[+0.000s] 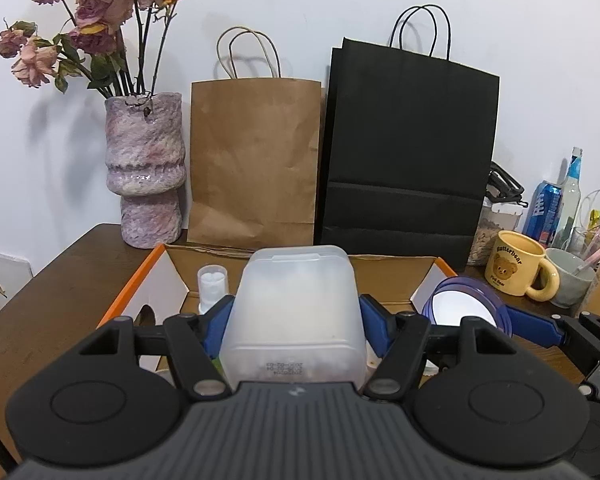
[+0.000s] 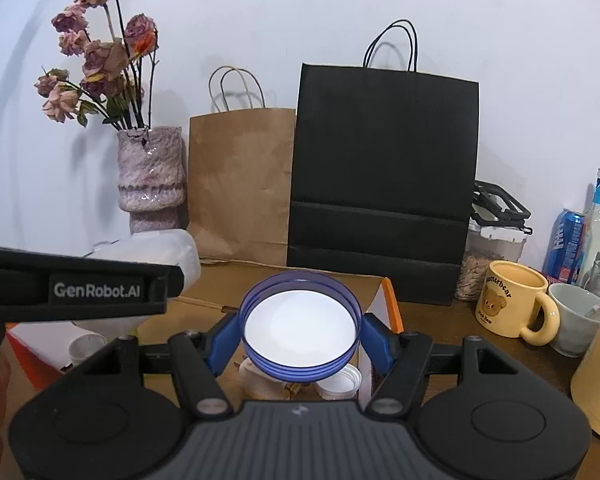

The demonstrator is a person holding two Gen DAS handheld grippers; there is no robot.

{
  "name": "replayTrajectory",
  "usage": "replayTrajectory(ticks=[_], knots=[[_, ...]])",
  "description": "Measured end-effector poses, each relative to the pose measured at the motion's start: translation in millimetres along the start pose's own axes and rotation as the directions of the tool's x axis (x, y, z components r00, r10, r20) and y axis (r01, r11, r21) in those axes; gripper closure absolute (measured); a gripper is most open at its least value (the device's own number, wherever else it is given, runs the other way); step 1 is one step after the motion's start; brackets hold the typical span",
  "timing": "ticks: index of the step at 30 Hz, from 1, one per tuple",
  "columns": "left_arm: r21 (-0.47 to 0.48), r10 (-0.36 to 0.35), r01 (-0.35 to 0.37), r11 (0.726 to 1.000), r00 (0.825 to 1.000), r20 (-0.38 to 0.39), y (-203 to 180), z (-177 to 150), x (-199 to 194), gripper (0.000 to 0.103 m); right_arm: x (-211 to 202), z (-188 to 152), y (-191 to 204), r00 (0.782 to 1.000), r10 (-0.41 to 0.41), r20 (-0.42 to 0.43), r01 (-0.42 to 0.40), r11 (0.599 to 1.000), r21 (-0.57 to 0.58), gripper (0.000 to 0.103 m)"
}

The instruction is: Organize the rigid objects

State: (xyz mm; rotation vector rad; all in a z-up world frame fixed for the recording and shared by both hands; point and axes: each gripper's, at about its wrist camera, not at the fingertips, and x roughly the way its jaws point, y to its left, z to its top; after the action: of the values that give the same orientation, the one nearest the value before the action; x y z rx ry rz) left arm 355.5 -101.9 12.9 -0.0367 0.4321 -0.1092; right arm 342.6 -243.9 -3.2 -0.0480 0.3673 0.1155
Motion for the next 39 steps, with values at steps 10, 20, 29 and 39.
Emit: replayTrajectory(ticks=[10,20,29,39], knots=[[0.028,0.007,-0.007,1.000,1.000,-0.001,0.0,4.5,20.7,0.036,23.6,1.9,1.3,1.000,0.005,-0.030,-0.005,1.000,-0.017,0.038],[0.047,0.030,-0.030,0.998,1.000,-0.006,5.4,6.2,37.9,0.035,41.0,2.0,0.6,0.999,0.009,-0.051,-0.011,0.999,-0.034,0.038],[0.051,0.055,-0.054,0.997,0.998,-0.021,12.5,5.9,48.9,0.035,49.0,0.3,-1.0,0.997,0.013,-0.072,-0.016,0.999,-0.040,0.038],[0.069,0.066,-0.066,0.995,0.998,-0.001,9.2,4.4,45.1,0.009,47.4,0.0,-1.2,0.998,0.003,-0.070,-0.005,0.999,-0.033,0.007]])
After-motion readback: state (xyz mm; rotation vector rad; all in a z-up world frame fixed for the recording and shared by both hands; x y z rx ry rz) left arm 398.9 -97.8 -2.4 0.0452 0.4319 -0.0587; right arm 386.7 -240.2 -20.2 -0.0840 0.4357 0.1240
